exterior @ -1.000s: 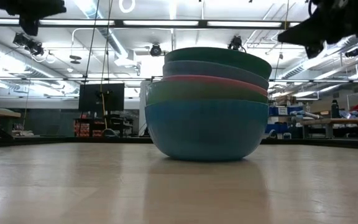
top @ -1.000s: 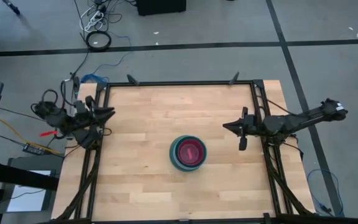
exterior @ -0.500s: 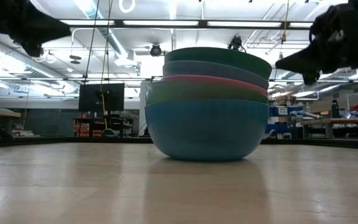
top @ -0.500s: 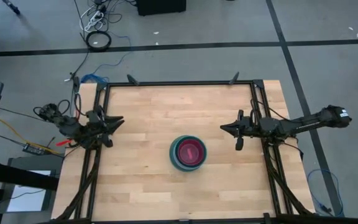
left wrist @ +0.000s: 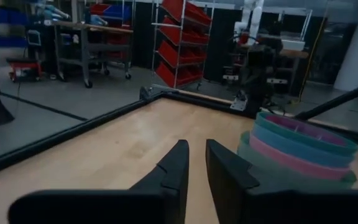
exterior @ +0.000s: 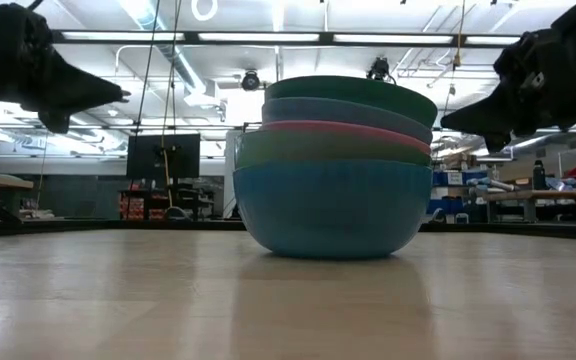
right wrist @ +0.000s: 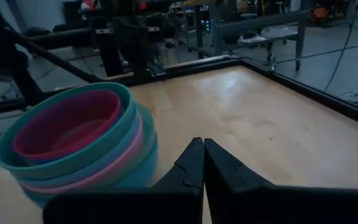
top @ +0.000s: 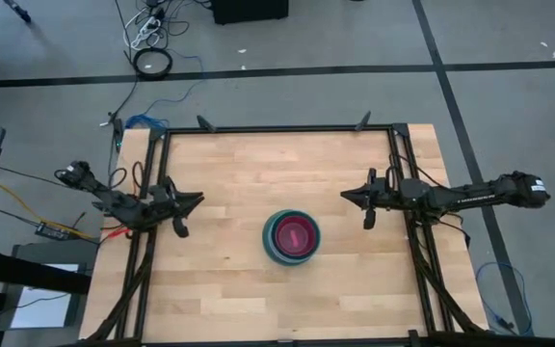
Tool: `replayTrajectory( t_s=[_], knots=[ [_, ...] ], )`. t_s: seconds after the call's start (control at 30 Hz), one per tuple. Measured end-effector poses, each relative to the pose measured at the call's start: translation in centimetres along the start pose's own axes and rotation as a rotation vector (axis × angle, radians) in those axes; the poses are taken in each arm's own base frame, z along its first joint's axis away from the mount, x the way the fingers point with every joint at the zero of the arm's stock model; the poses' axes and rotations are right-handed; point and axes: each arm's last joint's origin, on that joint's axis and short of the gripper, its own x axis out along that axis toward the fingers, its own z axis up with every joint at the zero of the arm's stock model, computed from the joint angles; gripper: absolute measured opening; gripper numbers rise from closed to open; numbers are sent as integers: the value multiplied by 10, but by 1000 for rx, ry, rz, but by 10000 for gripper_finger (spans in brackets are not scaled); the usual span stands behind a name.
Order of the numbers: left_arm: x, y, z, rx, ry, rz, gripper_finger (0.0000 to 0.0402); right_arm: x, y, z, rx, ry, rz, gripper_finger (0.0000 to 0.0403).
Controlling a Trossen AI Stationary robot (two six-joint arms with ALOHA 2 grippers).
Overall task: Nest bowls inside each other
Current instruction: Return to Home Position
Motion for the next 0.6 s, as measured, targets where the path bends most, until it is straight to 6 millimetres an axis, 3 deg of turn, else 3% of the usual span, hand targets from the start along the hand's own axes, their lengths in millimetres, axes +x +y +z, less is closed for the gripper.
replayTrajectory(
  t_s=[0.4,0.6],
  knots=[
    [0,3,-2,42,0,99,47,1,-6,-2,-26,23,-79,0],
    [0,-3,-1,-56,14,-81,47,2,-3,-2,-53,23,25,0]
  ],
)
